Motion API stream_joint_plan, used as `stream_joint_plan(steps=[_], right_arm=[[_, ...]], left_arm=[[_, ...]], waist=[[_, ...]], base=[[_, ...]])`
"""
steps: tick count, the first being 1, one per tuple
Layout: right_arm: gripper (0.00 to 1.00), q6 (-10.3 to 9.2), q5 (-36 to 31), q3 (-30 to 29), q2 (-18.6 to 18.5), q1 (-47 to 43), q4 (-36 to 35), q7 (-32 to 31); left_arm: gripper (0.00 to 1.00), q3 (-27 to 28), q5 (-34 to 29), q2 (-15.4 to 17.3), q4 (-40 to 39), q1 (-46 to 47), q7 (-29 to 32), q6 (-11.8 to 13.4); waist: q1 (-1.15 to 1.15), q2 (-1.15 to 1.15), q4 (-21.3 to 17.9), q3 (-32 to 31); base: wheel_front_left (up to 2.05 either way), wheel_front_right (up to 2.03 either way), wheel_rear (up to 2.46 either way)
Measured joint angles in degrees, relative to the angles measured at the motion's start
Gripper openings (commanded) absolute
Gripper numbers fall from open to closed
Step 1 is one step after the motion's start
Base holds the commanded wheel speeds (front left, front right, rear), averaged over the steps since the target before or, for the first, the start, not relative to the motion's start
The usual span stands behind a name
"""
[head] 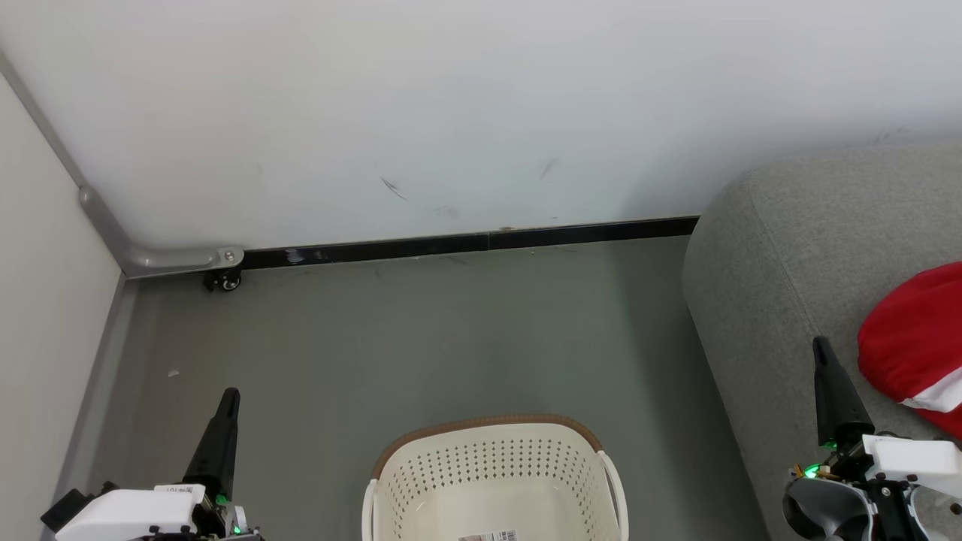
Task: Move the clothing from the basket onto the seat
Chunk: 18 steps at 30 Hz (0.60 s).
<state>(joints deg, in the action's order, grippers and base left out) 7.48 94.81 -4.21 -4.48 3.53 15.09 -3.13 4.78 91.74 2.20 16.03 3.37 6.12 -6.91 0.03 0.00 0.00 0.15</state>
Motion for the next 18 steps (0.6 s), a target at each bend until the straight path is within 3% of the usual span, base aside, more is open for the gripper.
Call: stream_joint_plan(steps=[18], right_arm=[[0.00,0.00,0.0,-0.2,0.0,0.0,0.0,-0.2]], left_arm=[[0.00,0.0,0.0,0.0,0.1,0.2,0.0,0.0]], waist=[[-0.01,0.00,0.0,0.0]], base=[[0.00,0.00,0.00]])
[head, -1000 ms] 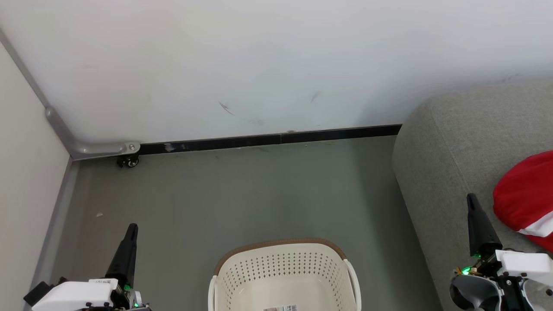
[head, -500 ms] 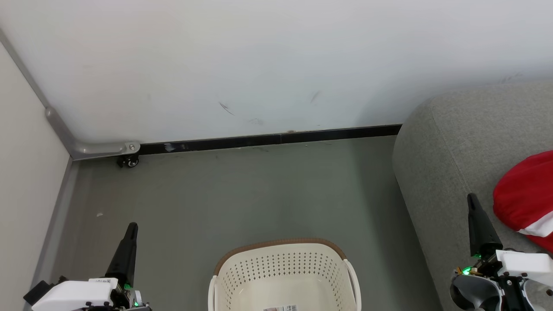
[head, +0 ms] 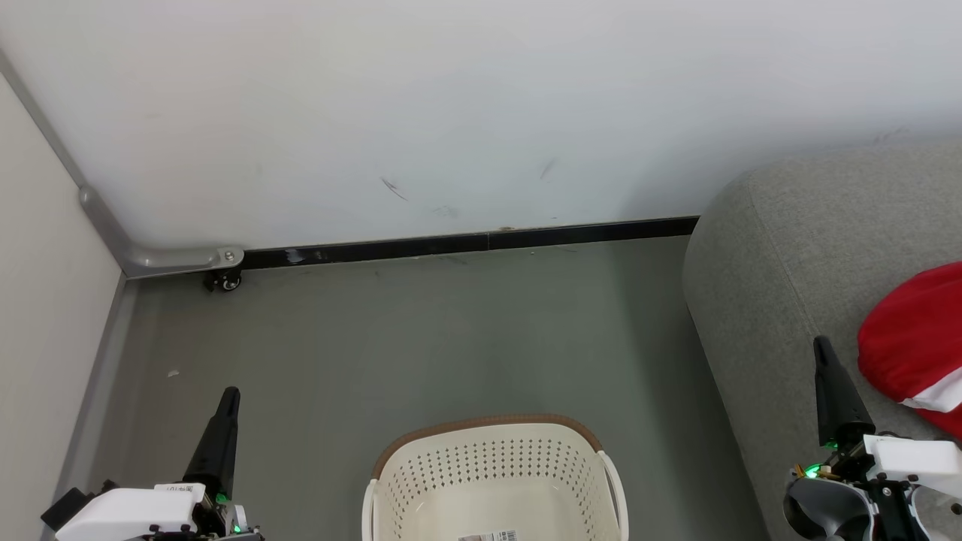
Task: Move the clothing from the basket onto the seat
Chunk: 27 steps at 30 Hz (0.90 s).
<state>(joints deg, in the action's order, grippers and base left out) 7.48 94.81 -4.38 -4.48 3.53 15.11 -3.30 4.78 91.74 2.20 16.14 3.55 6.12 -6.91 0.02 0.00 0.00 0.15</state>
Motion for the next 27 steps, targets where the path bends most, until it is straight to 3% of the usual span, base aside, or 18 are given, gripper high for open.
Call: stream_joint_plan(steps=[27], right_arm=[[0.00,-0.01,0.0,-0.2,0.0,0.0,0.0,-0.2]], left_arm=[[0.00,0.0,0.0,0.0,0.1,0.0,0.0,-0.2]], waist=[[-0.01,0.00,0.0,0.0]], base=[[0.00,0.00,0.00]])
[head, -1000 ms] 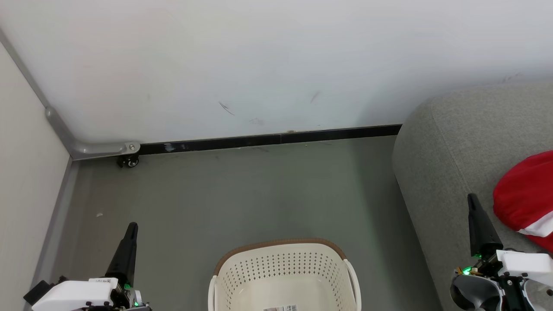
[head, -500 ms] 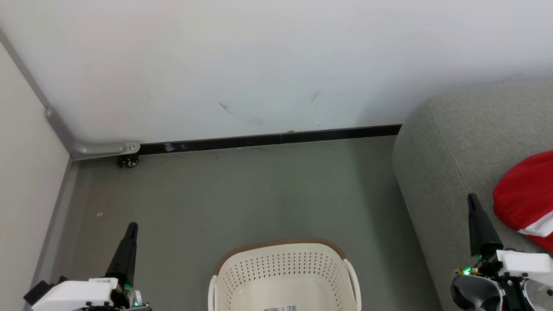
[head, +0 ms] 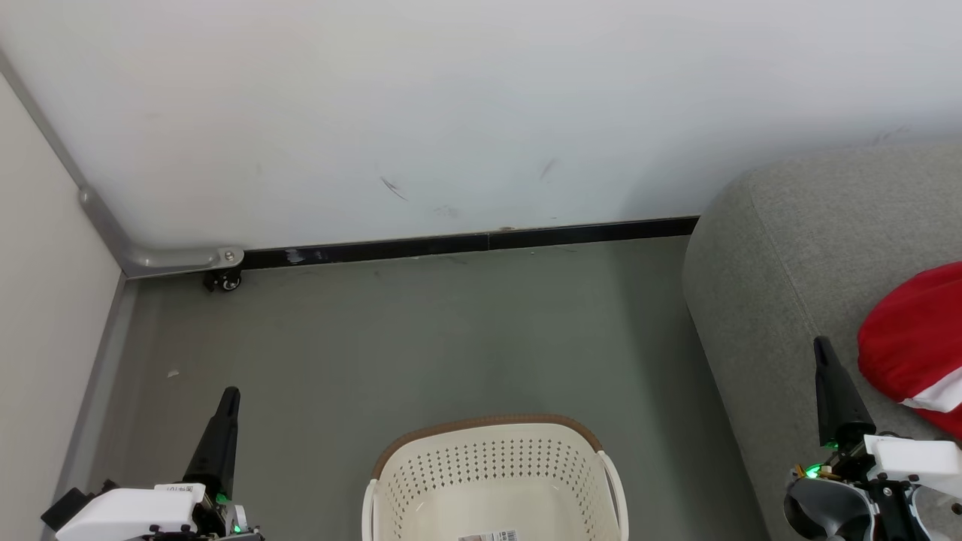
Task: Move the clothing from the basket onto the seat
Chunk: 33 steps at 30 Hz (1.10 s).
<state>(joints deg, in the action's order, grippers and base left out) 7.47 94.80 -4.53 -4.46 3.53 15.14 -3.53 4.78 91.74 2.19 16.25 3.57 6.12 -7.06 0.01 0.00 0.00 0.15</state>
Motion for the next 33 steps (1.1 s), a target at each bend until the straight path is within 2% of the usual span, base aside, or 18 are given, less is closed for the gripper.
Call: stream_joint_plan(steps=[33], right_arm=[[0.00,0.00,0.0,-0.2,0.0,0.0,0.0,0.0]], left_arm=[[0.00,0.0,0.0,0.0,0.0,0.0,0.0,0.0]], waist=[[0.00,0.00,0.0,0.0]], base=[[0.00,0.00,0.00]])
